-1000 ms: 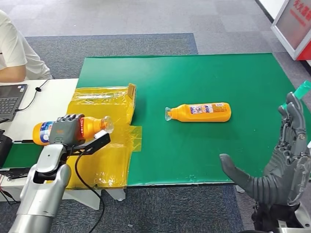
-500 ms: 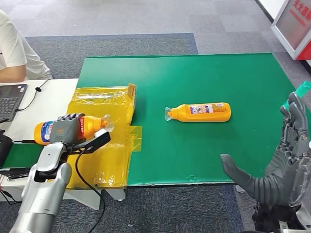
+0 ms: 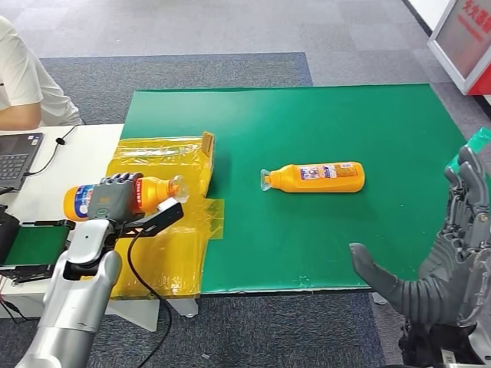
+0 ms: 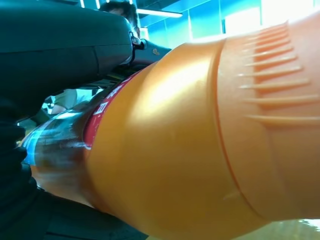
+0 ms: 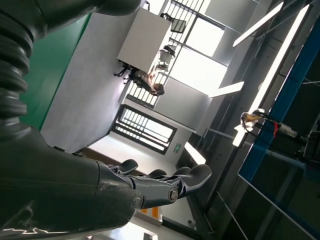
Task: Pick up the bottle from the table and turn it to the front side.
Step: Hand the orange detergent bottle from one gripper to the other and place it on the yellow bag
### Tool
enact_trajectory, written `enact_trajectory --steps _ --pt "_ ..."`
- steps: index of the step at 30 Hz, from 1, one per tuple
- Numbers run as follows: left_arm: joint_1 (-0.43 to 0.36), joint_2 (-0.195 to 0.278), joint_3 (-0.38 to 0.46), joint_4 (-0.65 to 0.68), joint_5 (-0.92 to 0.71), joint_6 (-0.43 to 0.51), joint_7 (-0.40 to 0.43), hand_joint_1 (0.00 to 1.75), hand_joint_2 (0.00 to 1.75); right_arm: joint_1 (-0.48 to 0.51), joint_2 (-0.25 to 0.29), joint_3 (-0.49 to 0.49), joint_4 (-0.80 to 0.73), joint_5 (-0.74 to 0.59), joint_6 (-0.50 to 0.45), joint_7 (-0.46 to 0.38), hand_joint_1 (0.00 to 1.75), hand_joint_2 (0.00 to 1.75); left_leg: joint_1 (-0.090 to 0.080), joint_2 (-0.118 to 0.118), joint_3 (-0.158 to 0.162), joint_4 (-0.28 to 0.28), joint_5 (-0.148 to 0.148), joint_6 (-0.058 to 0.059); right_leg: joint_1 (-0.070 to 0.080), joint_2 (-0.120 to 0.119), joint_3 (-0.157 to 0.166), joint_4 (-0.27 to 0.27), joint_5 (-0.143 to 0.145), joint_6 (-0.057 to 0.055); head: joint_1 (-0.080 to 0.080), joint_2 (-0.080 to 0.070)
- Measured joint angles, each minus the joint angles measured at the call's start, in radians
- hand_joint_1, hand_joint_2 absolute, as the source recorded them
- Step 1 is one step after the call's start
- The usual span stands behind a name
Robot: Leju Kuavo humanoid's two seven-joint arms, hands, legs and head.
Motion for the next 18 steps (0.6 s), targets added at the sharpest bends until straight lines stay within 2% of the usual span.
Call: enact_trajectory --steps 10,18 --pt "-0.014 -0.006 -0.014 0.026 0.000 0.002 -0.005 1.75 1.75 0.000 -0.001 0.000 0.000 0.000 -0.005 0.000 0.00 1.75 0.000 0.000 0.000 0.000 0.000 0.000 0.000 0.000 0.000 0.000 0.000 0.000 0.000 0.000" --pt "-0.016 -0.052 -0.027 0.040 0.000 0.009 -0.024 1.75 1.75 0.000 -0.001 0.005 0.000 -0.001 -0.012 0.001 0.00 1.75 0.000 0.000 0.000 0.000 0.000 0.000 0.000 0.000 0.000 0.000 0.000 0.000 0.000 0.000"
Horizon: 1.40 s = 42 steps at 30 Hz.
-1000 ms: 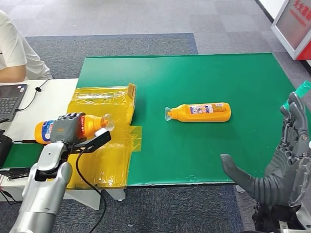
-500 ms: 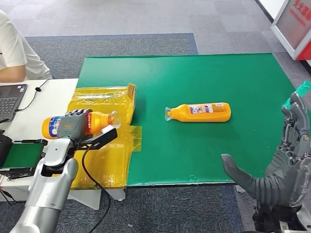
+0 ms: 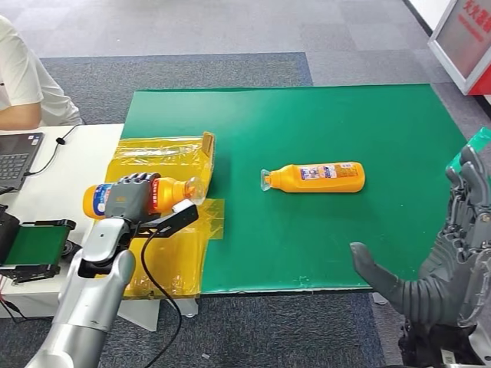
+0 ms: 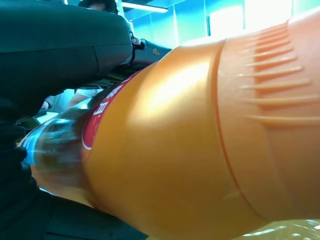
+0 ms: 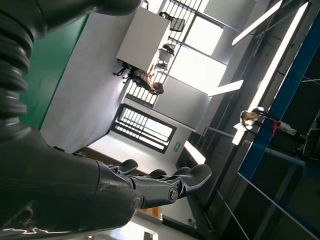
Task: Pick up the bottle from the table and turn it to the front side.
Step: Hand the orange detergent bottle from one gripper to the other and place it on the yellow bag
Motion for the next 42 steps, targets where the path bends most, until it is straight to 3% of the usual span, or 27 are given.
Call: enact_trajectory --steps 11,24,28,42 --pt "0.005 -0.043 -0.018 0.067 0.000 0.048 -0.040 1.75 1.75 0.000 -0.002 0.009 0.000 0.000 -0.020 0.004 0.00 1.75 0.000 0.000 0.000 0.000 0.000 0.000 0.000 0.000 0.000 0.000 0.000 0.000 0.000 0.000" --pt "0.019 -0.079 -0.017 0.243 0.000 0.114 -0.050 1.75 1.75 0.017 -0.006 0.014 -0.005 0.004 -0.037 0.019 0.00 1.75 0.000 0.000 0.000 0.000 0.000 0.000 0.000 0.000 0.001 0.000 0.000 0.000 0.000 0.000" --pt "0.017 -0.081 -0.018 0.289 0.000 0.124 -0.051 0.02 1.75 0.024 -0.007 0.014 -0.005 0.001 -0.039 0.020 0.00 1.75 0.000 0.000 0.001 0.000 0.000 0.000 0.000 0.000 0.001 0.000 0.000 0.000 0.000 0.000" --pt "0.014 -0.091 0.004 0.352 0.000 0.153 -0.048 0.00 1.75 0.049 -0.008 0.010 -0.005 -0.005 -0.041 0.031 0.00 1.75 0.000 0.000 0.004 0.000 0.000 0.000 0.000 0.000 0.005 0.000 0.000 0.000 0.000 0.000"
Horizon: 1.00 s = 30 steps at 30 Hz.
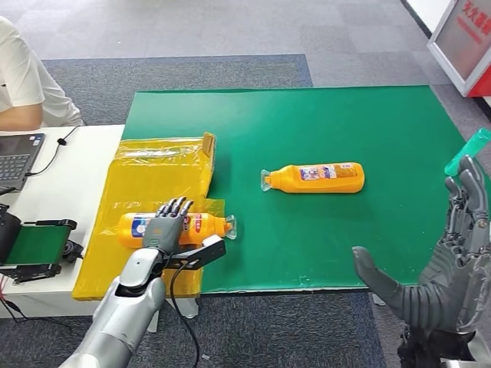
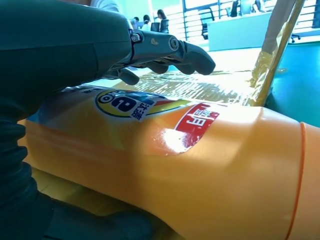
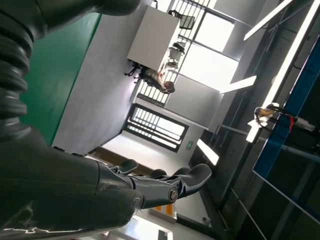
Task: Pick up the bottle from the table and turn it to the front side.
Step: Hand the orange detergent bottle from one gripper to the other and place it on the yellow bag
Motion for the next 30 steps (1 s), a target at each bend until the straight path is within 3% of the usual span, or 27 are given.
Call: enact_trajectory --steps 13,17,21,30 --pt "0.038 -0.017 0.037 -0.064 0.011 0.001 -0.028 0.00 1.75 0.010 0.000 -0.001 0.001 0.012 0.004 0.003 0.00 1.75 0.000 0.000 0.001 0.000 0.000 0.000 0.000 0.000 0.001 0.000 0.000 0.000 0.000 0.000" --pt "0.062 -0.024 0.041 -0.120 0.007 -0.029 -0.020 0.00 0.00 0.012 0.000 -0.001 0.002 0.013 0.005 0.002 0.00 1.75 0.000 0.000 0.001 0.000 0.000 0.000 0.000 0.000 0.001 0.000 0.000 0.000 0.000 0.000" --pt "0.106 -0.035 0.043 -0.206 0.035 -0.048 -0.026 0.00 0.00 0.012 0.000 -0.001 0.002 0.016 0.008 0.000 0.00 1.75 0.000 0.000 0.000 0.000 0.000 0.000 0.000 0.000 -0.001 0.000 0.000 0.000 0.000 0.000" --pt "0.222 -0.045 0.002 -0.558 0.042 -0.055 -0.001 0.00 0.00 0.016 0.000 -0.004 0.003 0.035 0.015 0.021 0.00 1.75 0.000 0.000 -0.002 0.000 0.000 0.000 0.000 0.000 -0.003 0.000 0.000 0.000 0.000 0.000"
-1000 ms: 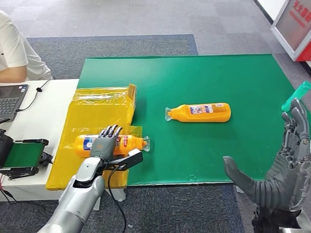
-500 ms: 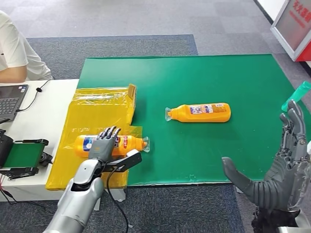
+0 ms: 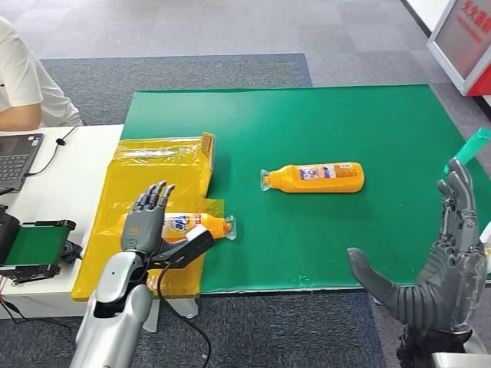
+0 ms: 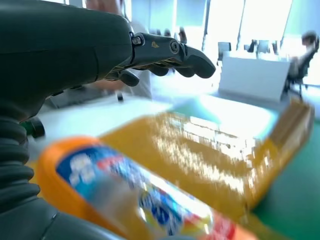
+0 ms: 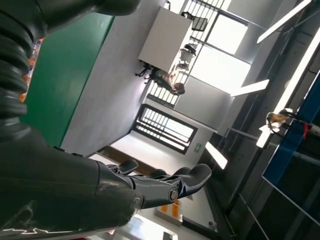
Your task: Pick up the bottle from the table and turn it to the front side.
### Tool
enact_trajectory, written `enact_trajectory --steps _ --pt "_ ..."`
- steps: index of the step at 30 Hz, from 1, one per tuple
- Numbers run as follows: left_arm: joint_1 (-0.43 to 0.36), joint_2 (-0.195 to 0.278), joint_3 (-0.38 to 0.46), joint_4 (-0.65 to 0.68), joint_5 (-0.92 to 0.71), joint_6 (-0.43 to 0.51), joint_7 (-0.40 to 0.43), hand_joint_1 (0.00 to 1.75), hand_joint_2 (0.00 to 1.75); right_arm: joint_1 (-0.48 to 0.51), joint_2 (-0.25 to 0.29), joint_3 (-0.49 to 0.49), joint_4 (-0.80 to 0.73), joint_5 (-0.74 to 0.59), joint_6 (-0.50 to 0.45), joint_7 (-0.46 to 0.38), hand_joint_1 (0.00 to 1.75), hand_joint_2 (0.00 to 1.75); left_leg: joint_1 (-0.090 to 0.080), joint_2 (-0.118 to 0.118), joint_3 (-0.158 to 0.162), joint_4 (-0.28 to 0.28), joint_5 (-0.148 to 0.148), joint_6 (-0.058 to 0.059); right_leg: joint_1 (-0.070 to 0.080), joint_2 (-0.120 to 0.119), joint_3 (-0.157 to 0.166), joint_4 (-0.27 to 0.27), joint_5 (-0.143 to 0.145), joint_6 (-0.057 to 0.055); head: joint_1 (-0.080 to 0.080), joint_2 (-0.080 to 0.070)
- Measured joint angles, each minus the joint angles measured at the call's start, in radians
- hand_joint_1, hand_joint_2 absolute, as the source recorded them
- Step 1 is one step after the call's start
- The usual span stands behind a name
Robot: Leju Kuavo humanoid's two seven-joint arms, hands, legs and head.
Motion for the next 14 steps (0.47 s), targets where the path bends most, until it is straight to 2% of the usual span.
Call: enact_trajectory --steps 3,5,10,14 --pt "0.037 0.043 -0.071 -0.149 -0.040 0.033 0.081 0.00 0.00 0.003 0.001 -0.003 0.005 0.002 0.004 0.017 0.00 1.75 0.000 0.000 -0.001 0.000 0.000 0.000 0.000 -0.001 0.000 0.000 -0.001 0.000 0.000 0.000" --pt "0.053 0.070 -0.113 -0.217 -0.042 0.044 0.102 0.00 0.00 0.003 0.002 -0.004 0.010 0.002 0.006 0.021 0.00 1.75 0.000 0.000 -0.001 0.000 0.000 0.000 0.000 -0.001 0.000 0.000 -0.001 0.000 0.000 0.000" --pt "0.120 0.070 -0.145 -0.363 -0.041 0.074 -0.011 0.00 0.00 0.010 0.005 -0.006 0.015 0.023 0.007 0.028 0.00 1.75 0.000 0.000 -0.001 0.000 -0.001 0.000 0.000 0.000 -0.001 0.000 -0.001 0.000 0.000 0.000" --pt "0.165 0.068 -0.152 -0.452 -0.005 0.034 -0.044 0.00 1.75 0.014 0.006 -0.008 0.016 0.062 0.046 0.069 0.00 1.75 0.000 0.000 -0.001 0.000 -0.002 0.000 0.000 0.000 0.000 0.000 -0.002 0.000 0.000 0.000"
